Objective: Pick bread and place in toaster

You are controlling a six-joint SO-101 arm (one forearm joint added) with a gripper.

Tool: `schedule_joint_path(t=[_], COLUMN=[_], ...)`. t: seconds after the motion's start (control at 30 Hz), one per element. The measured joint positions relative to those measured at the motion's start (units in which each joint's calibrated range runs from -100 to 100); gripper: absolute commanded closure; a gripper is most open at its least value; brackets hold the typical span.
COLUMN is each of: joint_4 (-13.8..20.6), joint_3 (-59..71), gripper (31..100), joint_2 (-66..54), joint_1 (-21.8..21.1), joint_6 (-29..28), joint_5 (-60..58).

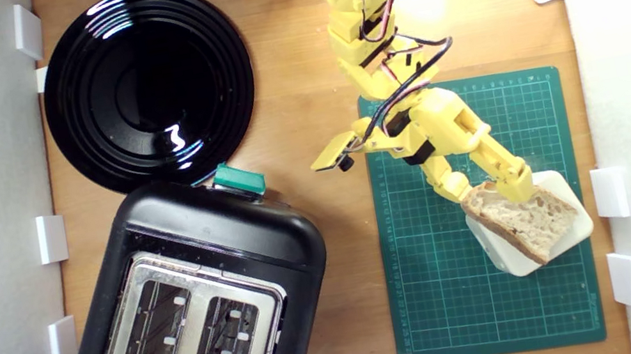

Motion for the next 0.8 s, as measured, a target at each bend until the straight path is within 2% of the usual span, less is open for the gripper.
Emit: schedule_joint_path(t=[0.4,0.57,0.63,0.7,0.8], joint_4=[0.0,-3.0,-2.9,-3.1,-3.1], joint_3=[-2.1,-3.9,-4.1,-4.1,-4.3], gripper=[33.4,33.4,33.5,35.4,41.7], joint_2=[0.5,1.3,2.4,2.8,2.8], joint_1=[-0.1,-0.2,-0.2,-0.3,-0.3], joint_6=[0.0,0.0,0.0,0.0,0.0], joint_5=[0.0,0.0,0.0,0.0,0.0])
